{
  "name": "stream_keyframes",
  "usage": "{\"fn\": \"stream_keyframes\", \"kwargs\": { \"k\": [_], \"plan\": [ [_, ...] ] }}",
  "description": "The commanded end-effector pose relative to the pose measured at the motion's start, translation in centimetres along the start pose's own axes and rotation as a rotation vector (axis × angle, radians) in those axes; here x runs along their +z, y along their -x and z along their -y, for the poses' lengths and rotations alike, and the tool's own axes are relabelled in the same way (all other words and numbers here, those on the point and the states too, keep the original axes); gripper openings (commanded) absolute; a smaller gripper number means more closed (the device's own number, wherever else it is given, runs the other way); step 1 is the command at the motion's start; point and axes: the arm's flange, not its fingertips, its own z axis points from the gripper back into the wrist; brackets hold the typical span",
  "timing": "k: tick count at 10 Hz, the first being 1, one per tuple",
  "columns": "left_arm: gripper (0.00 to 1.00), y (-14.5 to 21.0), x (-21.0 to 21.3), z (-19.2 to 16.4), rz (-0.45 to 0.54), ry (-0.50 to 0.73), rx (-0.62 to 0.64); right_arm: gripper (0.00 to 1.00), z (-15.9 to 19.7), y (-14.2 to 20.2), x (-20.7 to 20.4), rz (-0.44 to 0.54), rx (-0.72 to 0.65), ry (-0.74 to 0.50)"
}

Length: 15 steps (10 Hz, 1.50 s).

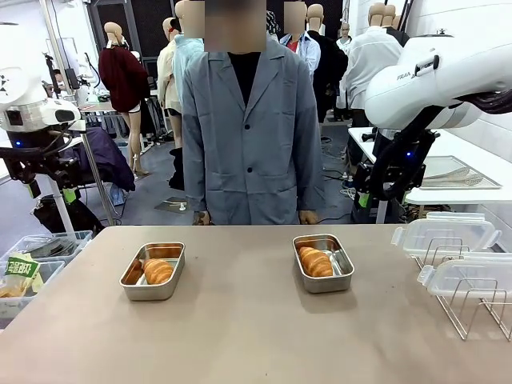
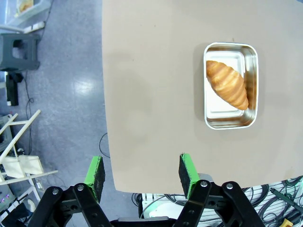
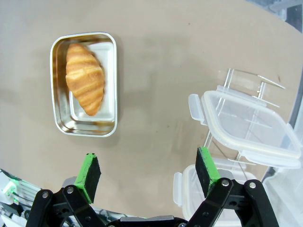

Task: Place the bread in airtight containers.
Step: Pick up one Airtight Container lid and hand it to the human.

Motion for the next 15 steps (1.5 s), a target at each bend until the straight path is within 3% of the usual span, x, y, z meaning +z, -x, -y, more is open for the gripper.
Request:
{"fn": "stream_keyframes", "kwargs": {
  "k": [1,2,3,5,6,7,8,9,10,11,13,15],
  "plan": [
    [0.81,0.0,0.0,0.1,0.012,-0.012,0.016,1.00,-0.1,0.1,-0.1,-0.001,-0.008,-0.018],
    [0.81,0.0,0.0,0.1,0.012,-0.012,0.016,1.00,0.0,0.0,0.0,0.000,0.000,0.000],
    [0.81,0.0,0.0,0.1,0.012,-0.012,0.016,1.00,0.5,1.9,0.1,-0.049,0.250,-0.010],
    [0.81,0.0,0.0,0.1,0.012,-0.012,0.016,1.00,2.2,5.3,0.0,-0.124,0.525,0.054],
    [0.81,0.0,0.0,0.1,0.012,-0.012,0.016,1.00,2.6,6.5,-0.6,-0.193,0.650,0.127],
    [0.81,0.0,0.0,0.1,0.012,-0.012,0.016,1.00,3.6,8.0,-0.9,-0.378,0.938,0.075],
    [0.81,0.0,0.0,0.1,0.012,-0.012,0.016,1.00,3.9,8.6,-1.1,-0.412,1.089,-0.001],
    [0.81,0.0,0.0,0.1,0.012,-0.012,0.016,1.00,3.8,8.8,-1.8,-0.406,1.127,0.014],
    [0.81,0.0,0.0,0.1,0.012,-0.012,0.016,1.00,3.3,8.1,-2.8,-0.296,0.904,0.130],
    [0.81,0.0,0.0,0.1,0.012,-0.012,0.016,1.00,3.4,8.9,-1.9,-0.375,0.958,-0.033],
    [0.81,0.0,0.0,0.1,0.012,-0.012,0.016,1.00,3.6,8.7,-2.1,-0.375,0.997,0.010],
    [0.81,0.0,0.0,0.1,0.012,-0.012,0.016,1.00,4.2,9.3,-2.3,-0.433,1.215,-0.037]
  ]
}}
